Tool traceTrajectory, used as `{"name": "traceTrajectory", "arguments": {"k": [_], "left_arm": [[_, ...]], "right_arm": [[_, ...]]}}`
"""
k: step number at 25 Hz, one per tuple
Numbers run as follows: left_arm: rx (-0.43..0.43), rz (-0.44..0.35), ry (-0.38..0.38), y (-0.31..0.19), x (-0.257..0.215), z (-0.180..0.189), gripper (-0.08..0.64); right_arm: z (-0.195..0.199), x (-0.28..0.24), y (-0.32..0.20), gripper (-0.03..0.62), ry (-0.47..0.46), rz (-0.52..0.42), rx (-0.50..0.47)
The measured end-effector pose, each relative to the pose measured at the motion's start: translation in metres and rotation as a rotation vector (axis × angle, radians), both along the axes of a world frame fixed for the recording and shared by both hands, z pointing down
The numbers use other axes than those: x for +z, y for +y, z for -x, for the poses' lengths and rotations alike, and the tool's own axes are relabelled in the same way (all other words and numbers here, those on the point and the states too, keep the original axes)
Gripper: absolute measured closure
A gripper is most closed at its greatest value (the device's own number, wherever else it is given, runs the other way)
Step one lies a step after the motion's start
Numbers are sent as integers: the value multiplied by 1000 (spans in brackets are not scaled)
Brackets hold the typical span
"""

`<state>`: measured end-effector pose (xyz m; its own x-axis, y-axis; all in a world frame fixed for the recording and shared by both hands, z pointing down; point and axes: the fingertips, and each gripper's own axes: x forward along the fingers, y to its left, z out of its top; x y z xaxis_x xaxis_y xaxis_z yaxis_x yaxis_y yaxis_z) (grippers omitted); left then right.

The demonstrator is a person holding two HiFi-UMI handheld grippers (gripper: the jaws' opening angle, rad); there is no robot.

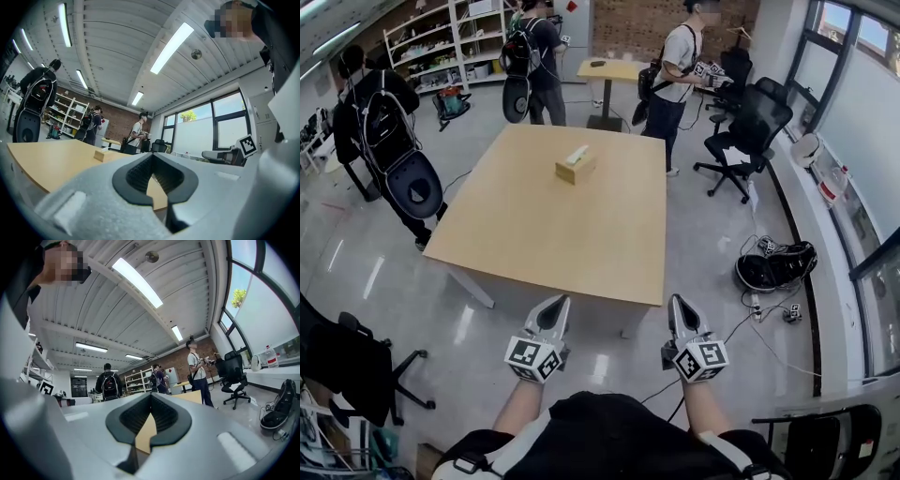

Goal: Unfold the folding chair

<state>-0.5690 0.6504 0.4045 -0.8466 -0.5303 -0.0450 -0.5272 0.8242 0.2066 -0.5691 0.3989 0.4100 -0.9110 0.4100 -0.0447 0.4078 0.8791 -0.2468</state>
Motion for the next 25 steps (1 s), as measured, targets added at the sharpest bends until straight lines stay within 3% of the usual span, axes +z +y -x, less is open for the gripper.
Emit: {"name": "traceTrajectory", "arguments": {"k": [9, 15, 20, 25], "left_arm": [[139, -79, -34, -42, -16, 3, 555], [197, -80, -27, -88, -18, -11, 555], [276, -129, -5, -133, -30, -27, 555], [365, -112, -22, -166, -40, -42, 556]], "right_arm": [[-21, -22, -42, 588, -46, 8, 100], [-69, -38, -87, 588, -71, -9, 181], [-108, -42, -133, 588, -56, -14, 288], [-137, -47, -156, 588, -64, -25, 366]]}}
